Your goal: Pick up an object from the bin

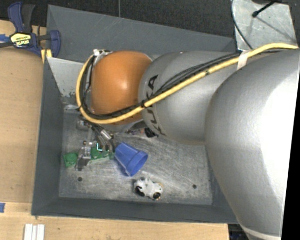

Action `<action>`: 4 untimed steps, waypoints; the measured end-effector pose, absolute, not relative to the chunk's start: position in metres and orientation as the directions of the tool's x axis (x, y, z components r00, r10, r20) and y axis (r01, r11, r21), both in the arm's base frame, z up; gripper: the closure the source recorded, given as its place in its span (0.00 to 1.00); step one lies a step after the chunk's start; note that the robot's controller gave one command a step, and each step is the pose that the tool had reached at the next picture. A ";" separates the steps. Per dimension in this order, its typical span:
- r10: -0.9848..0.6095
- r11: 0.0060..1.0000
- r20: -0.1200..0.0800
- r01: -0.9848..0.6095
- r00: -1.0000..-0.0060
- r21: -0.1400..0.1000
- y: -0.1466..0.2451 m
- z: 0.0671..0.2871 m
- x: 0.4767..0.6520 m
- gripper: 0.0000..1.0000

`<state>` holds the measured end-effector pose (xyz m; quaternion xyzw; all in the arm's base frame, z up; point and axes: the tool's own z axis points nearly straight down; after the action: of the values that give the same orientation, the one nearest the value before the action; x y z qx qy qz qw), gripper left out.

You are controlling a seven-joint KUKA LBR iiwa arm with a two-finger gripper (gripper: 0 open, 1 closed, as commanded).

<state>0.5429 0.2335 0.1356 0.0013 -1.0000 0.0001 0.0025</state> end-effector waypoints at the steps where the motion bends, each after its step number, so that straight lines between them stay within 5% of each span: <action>1: 0.000 1.000 -0.002 0.000 -1.000 0.002 0.233 0.139 0.545 0.00; 2: -0.033 0.999 -0.006 -0.033 -0.999 0.002 0.201 0.079 0.545 0.00; 3: -0.035 0.999 -0.013 -0.035 -0.999 0.008 0.197 0.067 0.548 0.00; 4: -0.035 0.999 -0.007 -0.035 -0.999 0.003 0.201 0.082 0.548 0.00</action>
Offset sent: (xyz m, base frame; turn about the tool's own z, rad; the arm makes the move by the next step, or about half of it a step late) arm 0.0007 -0.0374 -0.0656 -0.0317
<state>0.5476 0.2008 0.0819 0.0176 -0.9998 -0.0014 -0.0034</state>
